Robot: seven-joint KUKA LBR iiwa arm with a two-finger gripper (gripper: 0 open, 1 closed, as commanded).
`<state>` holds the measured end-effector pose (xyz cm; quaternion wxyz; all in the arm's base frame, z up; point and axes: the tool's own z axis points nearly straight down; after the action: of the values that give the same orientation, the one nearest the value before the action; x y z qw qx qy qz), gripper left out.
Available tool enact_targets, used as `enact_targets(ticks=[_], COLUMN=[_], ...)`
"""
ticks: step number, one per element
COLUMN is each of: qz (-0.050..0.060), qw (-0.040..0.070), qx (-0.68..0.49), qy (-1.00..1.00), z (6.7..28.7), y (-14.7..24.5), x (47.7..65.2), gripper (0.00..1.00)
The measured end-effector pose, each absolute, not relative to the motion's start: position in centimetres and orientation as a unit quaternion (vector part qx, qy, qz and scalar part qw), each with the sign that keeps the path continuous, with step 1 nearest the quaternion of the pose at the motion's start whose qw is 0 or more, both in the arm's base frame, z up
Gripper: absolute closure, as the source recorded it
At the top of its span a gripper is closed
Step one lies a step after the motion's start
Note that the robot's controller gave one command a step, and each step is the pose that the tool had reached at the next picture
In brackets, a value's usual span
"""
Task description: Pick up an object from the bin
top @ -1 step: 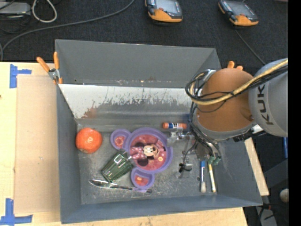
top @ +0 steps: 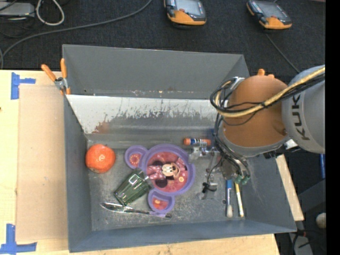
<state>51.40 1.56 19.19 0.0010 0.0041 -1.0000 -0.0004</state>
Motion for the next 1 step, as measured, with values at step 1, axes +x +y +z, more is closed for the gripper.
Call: enact_targets(ticks=[1], qz=[0.0], qw=[-0.002], qx=[0.122], qy=[-0.993], z=[13.17], y=[3.1], x=[53.74], gripper=[0.0])
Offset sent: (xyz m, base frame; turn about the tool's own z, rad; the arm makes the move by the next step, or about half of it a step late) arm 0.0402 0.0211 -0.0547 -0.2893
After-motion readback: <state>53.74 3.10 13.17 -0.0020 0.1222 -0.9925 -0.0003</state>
